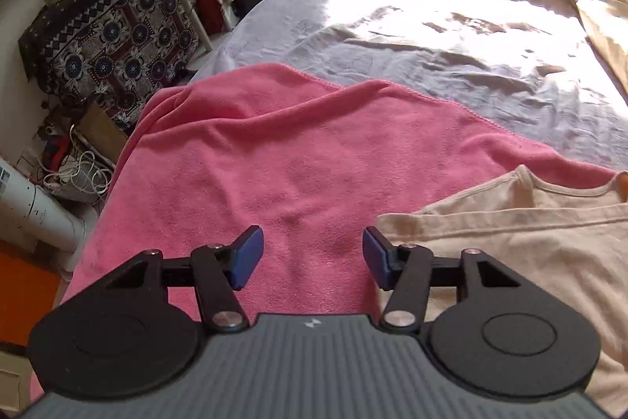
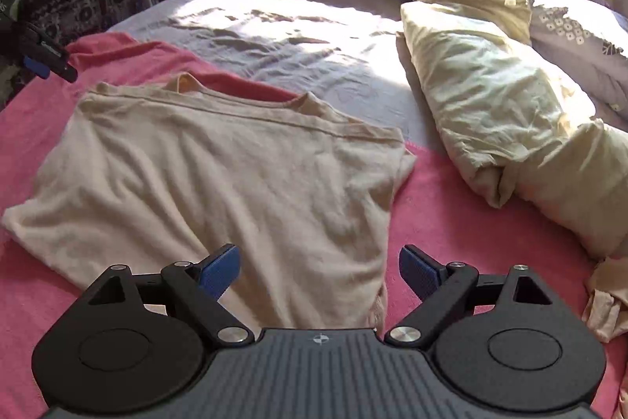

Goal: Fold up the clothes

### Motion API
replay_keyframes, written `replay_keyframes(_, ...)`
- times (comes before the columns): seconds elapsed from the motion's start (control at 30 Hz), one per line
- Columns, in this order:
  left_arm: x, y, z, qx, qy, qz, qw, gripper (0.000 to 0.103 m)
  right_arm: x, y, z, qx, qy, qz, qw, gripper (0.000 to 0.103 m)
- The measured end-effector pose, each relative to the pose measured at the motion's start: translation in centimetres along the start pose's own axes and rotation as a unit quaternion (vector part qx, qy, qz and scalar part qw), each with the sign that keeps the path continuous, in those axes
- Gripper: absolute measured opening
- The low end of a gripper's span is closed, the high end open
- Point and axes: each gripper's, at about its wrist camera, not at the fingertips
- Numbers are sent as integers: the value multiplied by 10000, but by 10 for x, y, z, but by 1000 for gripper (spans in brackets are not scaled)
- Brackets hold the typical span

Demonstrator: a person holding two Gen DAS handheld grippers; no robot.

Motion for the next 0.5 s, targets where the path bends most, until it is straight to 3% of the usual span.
replay_keyframes(0.07,-21,6,-19,117,-353,-373,9986,63,7,-17,15,-176,4,255,9995,89)
replay_keyframes(0.13,-39,1,-44,311,-717,-472,9958,64,14,-36,26,-243,51,466,9986,89)
replay_keyframes(0.23,-56,-18,-81,561,-1214,-128,9909,66,18,-63,17,153,276,553,9980,89)
replay_keyframes(0.3,-49,-16,-93,302,-1284,-84,9912,73,8,-67,-6,386,395,456,9974,89)
replay_keyframes(0.33,-45,-15,-93,286,-1343,-6,9905,76,-1,-61,-20,273,391,506,9976,89)
replay_keyframes(0.4,-32,-13,-91,237,-1391,132,9899,80,-16,-49,-42,451,376,313,9978,90)
replay_keyframes(0.5,-12,-11,-82,186,-1326,616,9891,79,-48,-27,-72,812,-353,43,9961,92)
Point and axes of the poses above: each gripper's, at about its wrist camera, not at the fingertips, and y roughly against the way its jaws point, x to its left, z to its top, and after that the axes turned 13 degrees about y, right-handed
